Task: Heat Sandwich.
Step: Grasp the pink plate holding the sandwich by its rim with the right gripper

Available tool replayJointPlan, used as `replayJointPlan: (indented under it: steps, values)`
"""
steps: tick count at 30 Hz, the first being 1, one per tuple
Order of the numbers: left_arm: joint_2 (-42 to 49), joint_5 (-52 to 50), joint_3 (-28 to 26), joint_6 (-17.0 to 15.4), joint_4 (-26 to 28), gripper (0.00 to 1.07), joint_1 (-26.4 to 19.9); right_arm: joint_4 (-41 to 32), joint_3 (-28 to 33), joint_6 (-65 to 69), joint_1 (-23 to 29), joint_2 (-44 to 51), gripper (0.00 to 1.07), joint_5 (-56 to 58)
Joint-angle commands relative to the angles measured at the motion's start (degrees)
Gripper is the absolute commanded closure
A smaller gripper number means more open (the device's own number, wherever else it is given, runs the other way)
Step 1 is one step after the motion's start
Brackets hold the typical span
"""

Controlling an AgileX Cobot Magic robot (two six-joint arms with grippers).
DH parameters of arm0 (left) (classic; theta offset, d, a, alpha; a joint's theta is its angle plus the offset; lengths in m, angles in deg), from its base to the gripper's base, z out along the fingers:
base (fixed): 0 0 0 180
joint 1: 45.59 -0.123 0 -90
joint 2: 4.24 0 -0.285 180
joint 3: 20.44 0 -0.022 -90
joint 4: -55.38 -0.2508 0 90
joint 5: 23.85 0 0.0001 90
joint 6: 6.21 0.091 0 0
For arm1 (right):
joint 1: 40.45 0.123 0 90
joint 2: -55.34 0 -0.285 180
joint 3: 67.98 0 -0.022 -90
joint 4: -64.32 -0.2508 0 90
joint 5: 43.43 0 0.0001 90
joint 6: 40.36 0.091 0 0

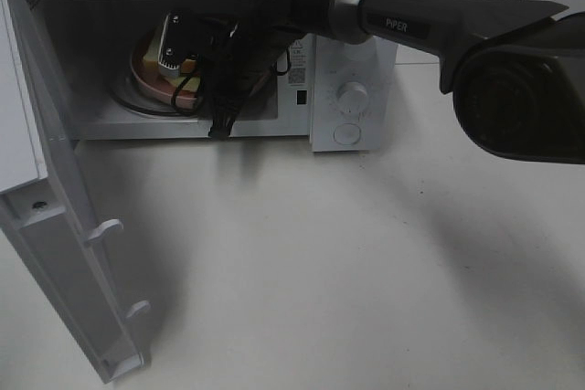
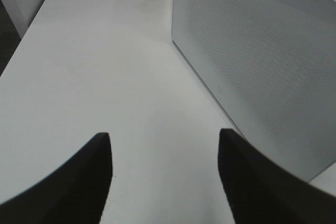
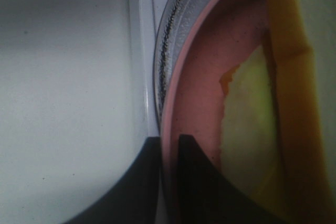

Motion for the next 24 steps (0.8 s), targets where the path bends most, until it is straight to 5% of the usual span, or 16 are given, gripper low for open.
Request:
replayJointPlan:
  steps: [1,24]
  values:
    - [0.3,-1.0,0.2,-0.2,-0.1,0.49,0.2,1.0,-0.9,1.3,-0.5,0.0,1.07,2.3]
    - [0.3,-1.0,0.2,-0.2,-0.1,0.49,0.2,2.1,-1.0,1.5,0.6,3.2,1.07,4.8]
